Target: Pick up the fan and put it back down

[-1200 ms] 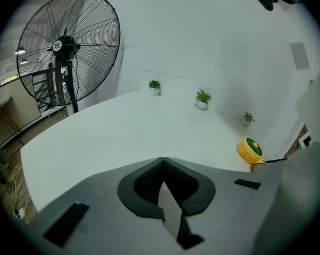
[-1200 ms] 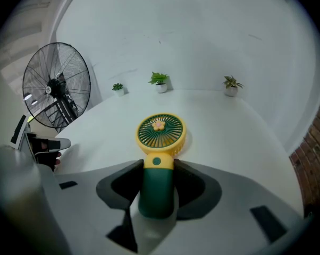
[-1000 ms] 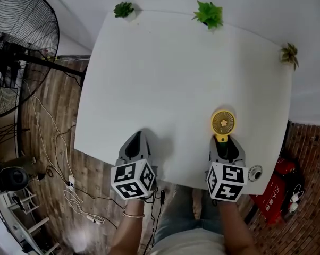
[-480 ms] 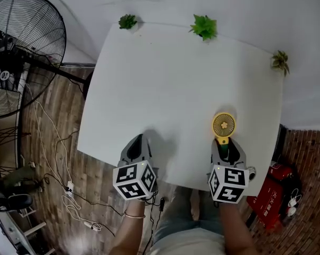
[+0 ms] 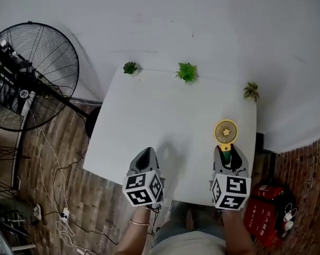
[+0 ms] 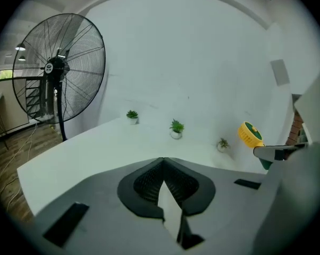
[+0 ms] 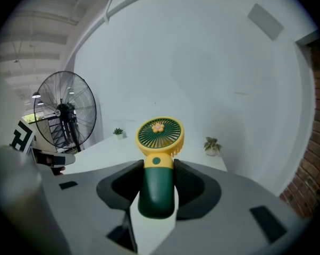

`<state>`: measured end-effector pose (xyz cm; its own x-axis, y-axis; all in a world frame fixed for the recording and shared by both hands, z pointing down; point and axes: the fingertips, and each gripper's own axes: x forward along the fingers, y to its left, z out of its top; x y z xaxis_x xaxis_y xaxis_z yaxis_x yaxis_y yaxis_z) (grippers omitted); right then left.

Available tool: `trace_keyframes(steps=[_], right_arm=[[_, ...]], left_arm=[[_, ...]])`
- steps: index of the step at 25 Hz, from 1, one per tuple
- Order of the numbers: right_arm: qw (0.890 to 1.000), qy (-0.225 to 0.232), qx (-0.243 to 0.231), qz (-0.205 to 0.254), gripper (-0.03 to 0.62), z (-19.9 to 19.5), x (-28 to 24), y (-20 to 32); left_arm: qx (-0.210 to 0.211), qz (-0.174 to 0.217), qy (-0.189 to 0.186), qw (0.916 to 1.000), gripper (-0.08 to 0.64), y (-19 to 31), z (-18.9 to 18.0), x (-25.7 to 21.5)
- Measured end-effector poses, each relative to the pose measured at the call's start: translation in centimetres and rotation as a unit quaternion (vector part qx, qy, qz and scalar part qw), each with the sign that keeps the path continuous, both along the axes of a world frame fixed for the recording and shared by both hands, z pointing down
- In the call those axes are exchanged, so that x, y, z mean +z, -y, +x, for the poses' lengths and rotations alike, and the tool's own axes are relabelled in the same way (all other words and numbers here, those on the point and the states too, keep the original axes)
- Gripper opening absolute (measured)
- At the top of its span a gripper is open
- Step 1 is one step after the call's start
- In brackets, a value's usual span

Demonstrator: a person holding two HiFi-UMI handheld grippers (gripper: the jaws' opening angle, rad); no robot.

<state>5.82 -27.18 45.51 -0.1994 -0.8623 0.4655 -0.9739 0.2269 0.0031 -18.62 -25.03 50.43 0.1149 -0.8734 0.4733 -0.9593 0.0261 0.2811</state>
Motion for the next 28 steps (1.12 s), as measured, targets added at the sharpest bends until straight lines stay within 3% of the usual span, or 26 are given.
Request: trace_keyframes(steps=[7,15,20,28], right_arm=[[0.994,0.009,0.003,0.108,0.178,3.5,-9.5,0.3],[0.973,0.028,0.028,0.229,0.178,8.8,-18.8,-1.3],[0.965,0.033,0.044,0.257,0.178,11.6,-21.1,-2.8],[0.964,0.038,0.045,0.259,0.178,12.8,-21.3,-3.7]], left_arm=[[0.026,0.093,0.001,0.9953,0.006,2.3,4.5,-8.6],[0.036,0.186,-0.001,0.9818,0.006,3.1,8.4,-17.4],[0.047,0.211,-0.003,0.9763,0.006,2.7,10.8,-19.7],[0.051,0.214,-0.001,0.9755,0.006,2.1,12.2,-20.1]])
